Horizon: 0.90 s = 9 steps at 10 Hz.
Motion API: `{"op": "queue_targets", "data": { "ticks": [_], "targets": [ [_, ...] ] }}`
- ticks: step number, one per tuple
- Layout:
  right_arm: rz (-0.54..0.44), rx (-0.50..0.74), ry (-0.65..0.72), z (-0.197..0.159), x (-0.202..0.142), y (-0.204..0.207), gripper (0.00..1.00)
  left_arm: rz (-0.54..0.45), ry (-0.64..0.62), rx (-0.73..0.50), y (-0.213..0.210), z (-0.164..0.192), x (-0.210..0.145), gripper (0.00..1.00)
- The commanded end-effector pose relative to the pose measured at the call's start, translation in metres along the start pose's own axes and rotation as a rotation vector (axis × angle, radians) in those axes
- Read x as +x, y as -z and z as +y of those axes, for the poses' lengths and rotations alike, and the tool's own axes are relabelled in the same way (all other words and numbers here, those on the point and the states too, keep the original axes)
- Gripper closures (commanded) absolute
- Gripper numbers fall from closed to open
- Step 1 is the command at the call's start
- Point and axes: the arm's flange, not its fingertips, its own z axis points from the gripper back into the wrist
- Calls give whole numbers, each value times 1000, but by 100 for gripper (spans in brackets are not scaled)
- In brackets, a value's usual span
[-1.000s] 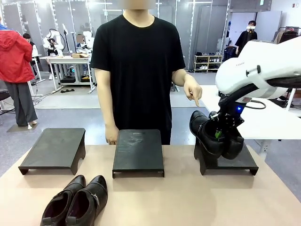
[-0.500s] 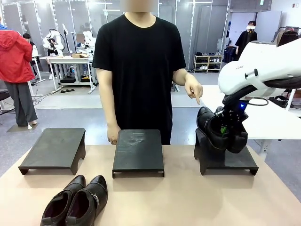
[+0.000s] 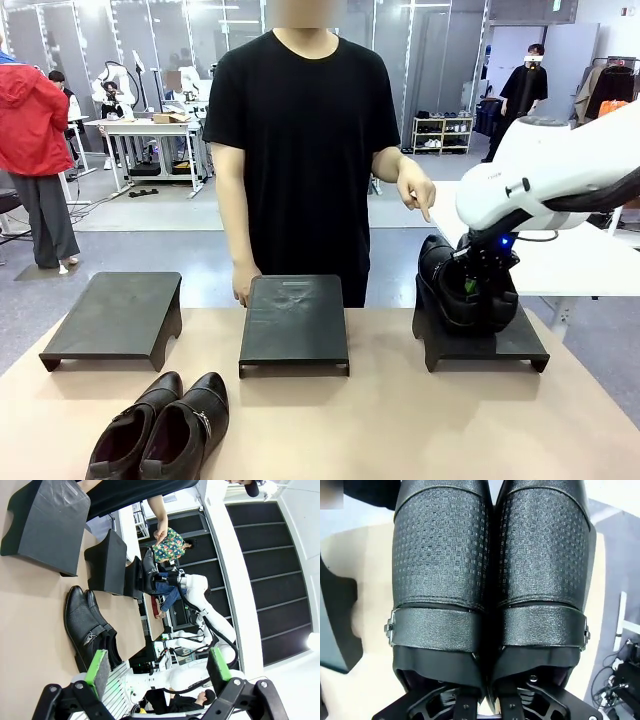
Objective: Place the shoes on the stand as instructed by the person.
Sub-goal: Pick up one pair of Shoes and place it on the Shoes Stand indicated by the person.
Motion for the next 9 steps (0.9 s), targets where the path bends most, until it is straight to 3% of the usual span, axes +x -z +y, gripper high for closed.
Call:
{"op": "queue_targets", "data": {
  "ticks": [1, 7, 9],
  "targets": [
    [-58, -43, 25, 4, 0, 5, 91, 4, 14, -5, -2, 0, 0, 0],
    [9, -41, 74, 2, -4, 13, 91, 4, 14, -5, -2, 0, 0, 0],
    [14, -46, 92, -2, -3, 15, 54, 4, 14, -5, -2, 0, 0, 0]
  ]
}}
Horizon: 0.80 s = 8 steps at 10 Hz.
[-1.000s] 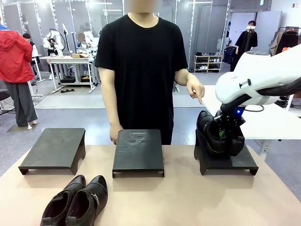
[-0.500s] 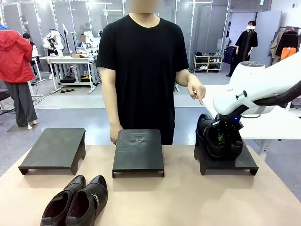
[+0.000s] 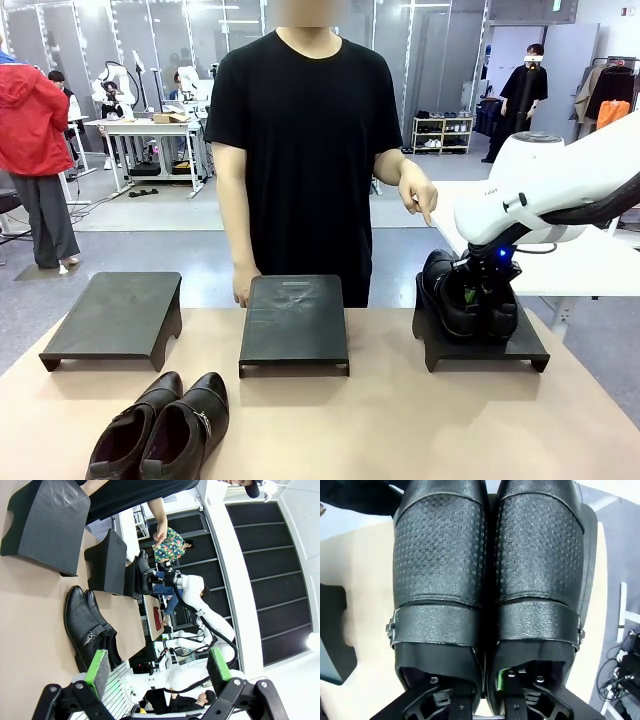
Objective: Place the shoes on the stand as instructed by the person.
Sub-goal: Pick up one pair of Shoes and place it on the Shoes Stand indicated by the person.
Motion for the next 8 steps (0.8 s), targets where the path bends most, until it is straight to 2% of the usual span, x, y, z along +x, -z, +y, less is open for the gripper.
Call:
{"op": "queue_targets", "data": {
  "ticks": [1, 2, 3, 5, 6, 7, 8],
  "targets": [
    [-8, -31, 32, 1, 2, -4, 32, 4, 14, -5, -2, 0, 0, 0],
    [-13, -32, 29, 3, 1, -5, 14, 4, 14, -5, -2, 0, 0, 0],
    [-17, -37, 29, 3, 1, -6, 0, 4, 14, -5, -2, 0, 0, 0],
    [-23, -34, 41, 0, 0, -10, 0, 4, 14, -5, -2, 0, 0, 0],
    [-27, -30, 42, -1, -1, -12, 7, 4, 14, -5, -2, 0, 0, 0],
    [-30, -25, 42, -1, -2, -13, 0, 4, 14, -5, -2, 0, 0, 0],
    [-32, -19, 42, -1, -4, -13, 0, 4, 14, -5, -2, 0, 0, 0]
  ]
}}
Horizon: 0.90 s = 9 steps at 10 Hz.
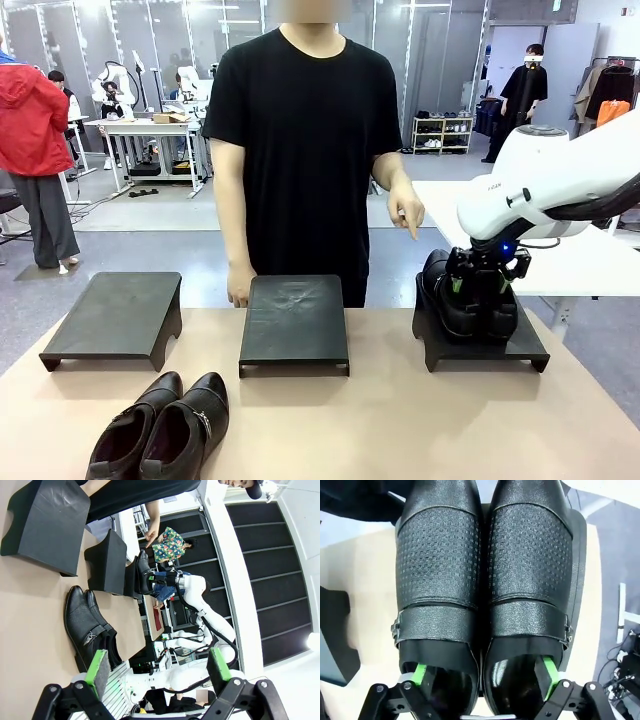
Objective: Place the shoes on the stand as instructed by the person.
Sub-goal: Pick up one pair of Shoes and place it on the Shoes Stand indicated by the person.
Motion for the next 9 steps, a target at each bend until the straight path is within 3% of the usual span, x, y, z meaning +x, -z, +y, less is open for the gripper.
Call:
{"op": "queue_targets", "data": {
  "ticks": [1, 2, 9],
  "targets": [
    [-15, -8, 33, 1, -7, -1, 0, 4, 14, -5, -2, 0, 0, 0],
    [22, -14, 14, -3, -12, 0, 0, 4, 14, -5, -2, 0, 0, 0],
    [-1, 0, 1, 0, -1, -1, 0, 4, 14, -5, -2, 0, 0, 0]
  ]
}}
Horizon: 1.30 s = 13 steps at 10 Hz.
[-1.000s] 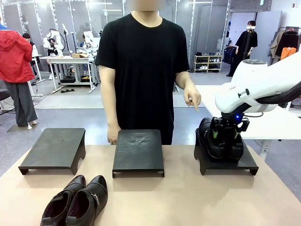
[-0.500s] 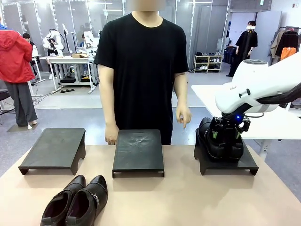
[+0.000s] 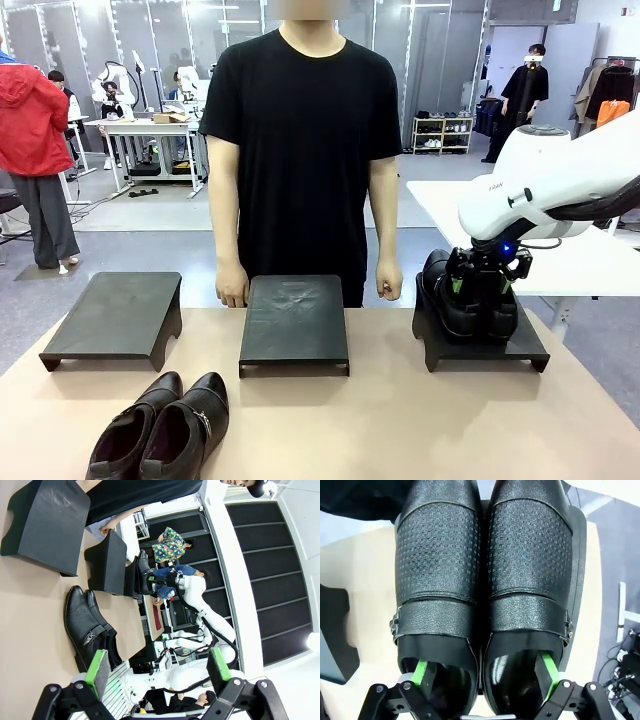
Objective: Place the shoes on the stand as instructed by the person.
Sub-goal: Pick up another pair of Shoes and place it on the Shoes Stand indicated by the person.
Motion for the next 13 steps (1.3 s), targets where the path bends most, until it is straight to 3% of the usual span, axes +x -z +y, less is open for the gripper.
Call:
{"op": "queue_targets", "data": {
  "ticks": [1, 13],
  "targets": [
    [-5, 1, 1, 0, 2, 0, 0, 4, 14, -5, -2, 0, 0, 0],
    [0, 0, 0, 0, 0, 0, 0, 4, 14, -5, -2, 0, 0, 0]
  ]
}}
